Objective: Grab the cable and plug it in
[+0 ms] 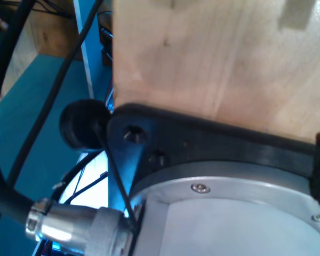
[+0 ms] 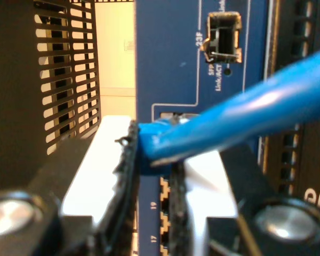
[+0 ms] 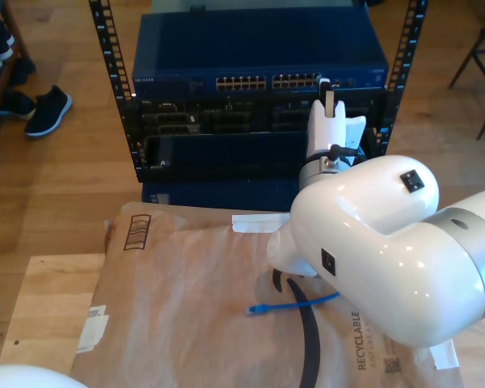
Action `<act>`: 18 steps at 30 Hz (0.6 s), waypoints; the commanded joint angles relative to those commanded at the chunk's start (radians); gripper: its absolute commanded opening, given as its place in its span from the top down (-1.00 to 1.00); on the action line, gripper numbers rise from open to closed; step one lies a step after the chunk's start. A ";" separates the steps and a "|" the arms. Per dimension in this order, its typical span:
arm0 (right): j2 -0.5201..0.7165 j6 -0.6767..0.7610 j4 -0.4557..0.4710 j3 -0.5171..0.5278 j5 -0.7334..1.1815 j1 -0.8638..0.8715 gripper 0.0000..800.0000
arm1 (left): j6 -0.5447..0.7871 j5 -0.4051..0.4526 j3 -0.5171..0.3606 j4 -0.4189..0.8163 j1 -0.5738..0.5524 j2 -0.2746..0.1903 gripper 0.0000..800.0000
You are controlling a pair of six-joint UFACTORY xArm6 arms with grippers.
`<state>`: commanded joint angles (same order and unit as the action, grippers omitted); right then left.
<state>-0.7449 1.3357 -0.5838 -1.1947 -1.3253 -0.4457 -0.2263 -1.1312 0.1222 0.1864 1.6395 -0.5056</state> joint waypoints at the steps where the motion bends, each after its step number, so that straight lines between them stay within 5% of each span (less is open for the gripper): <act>1: 0.000 0.000 0.000 0.000 -0.002 0.000 1.00 | 0.000 0.000 0.000 0.000 0.000 0.000 -1.00; 18: 0.000 -0.002 0.025 0.008 -0.003 0.002 1.00 | 0.000 0.000 0.000 0.000 0.000 0.000 -1.00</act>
<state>-0.7449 1.3341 -0.5593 -1.1870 -1.3284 -0.4442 -0.2263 -1.1312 0.1222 0.1864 1.6395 -0.5056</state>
